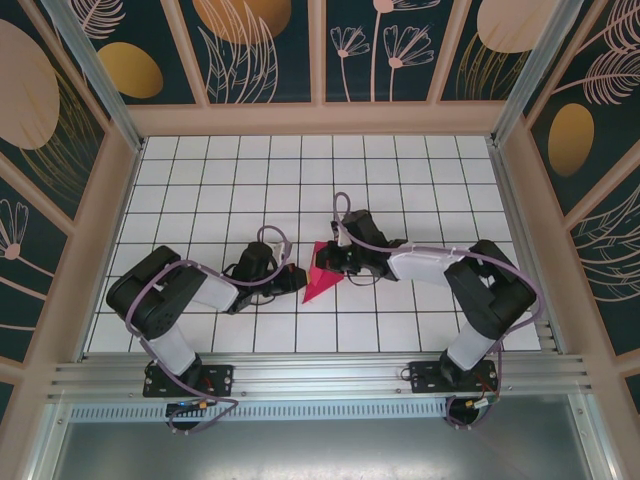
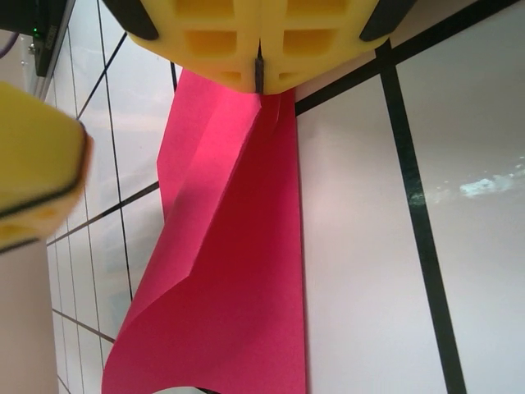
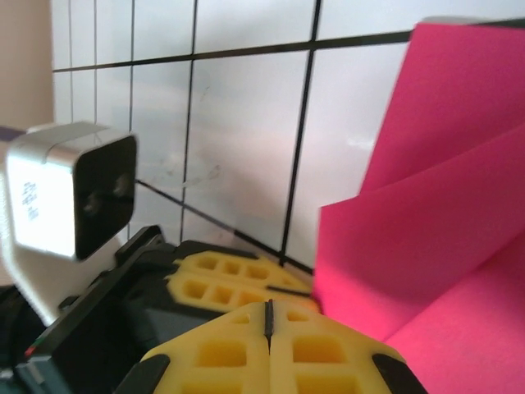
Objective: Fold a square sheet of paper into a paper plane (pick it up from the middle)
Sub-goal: Fourth fold the wing at the center of the table.
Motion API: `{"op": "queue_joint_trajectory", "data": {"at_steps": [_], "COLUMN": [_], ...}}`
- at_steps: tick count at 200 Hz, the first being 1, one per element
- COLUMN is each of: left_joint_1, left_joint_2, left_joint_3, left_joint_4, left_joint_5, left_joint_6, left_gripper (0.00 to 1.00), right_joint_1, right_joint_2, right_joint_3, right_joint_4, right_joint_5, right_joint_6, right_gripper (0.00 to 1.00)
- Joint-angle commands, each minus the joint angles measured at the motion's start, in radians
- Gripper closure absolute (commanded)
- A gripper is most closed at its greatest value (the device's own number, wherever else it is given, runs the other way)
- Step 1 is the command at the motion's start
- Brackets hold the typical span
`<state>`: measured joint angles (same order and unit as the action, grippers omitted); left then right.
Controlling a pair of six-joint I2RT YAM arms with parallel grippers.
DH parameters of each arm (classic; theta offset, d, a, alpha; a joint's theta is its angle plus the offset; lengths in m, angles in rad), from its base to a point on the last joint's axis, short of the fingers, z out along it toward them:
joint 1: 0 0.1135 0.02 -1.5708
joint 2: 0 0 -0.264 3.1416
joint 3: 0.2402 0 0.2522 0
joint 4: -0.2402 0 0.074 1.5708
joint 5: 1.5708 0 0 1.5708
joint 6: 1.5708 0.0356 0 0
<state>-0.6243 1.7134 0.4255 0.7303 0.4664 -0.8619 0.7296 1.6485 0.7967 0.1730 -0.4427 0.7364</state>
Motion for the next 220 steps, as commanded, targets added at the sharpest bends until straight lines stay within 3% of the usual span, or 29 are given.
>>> {"op": "queue_joint_trajectory", "data": {"at_steps": [1, 130, 220], "left_joint_1": [0.002, 0.002, 0.003], "left_joint_2": [0.03, 0.057, 0.04], "left_joint_3": [-0.021, -0.016, -0.024], "left_joint_4": [0.029, 0.021, 0.008], "left_joint_5": [0.021, 0.057, 0.04], "left_joint_6": [-0.014, -0.007, -0.005], "left_gripper": [0.96, 0.95, 0.97], "right_joint_1": [0.033, 0.123, 0.133], "right_joint_2": [-0.029, 0.051, -0.011], "right_joint_3": [-0.05, -0.104, -0.192], "right_joint_4": [0.011, 0.147, 0.214], "right_joint_5": [0.005, 0.005, 0.066], "right_joint_6": [0.044, 0.145, 0.212], "right_gripper": [0.98, 1.0, 1.0]}}
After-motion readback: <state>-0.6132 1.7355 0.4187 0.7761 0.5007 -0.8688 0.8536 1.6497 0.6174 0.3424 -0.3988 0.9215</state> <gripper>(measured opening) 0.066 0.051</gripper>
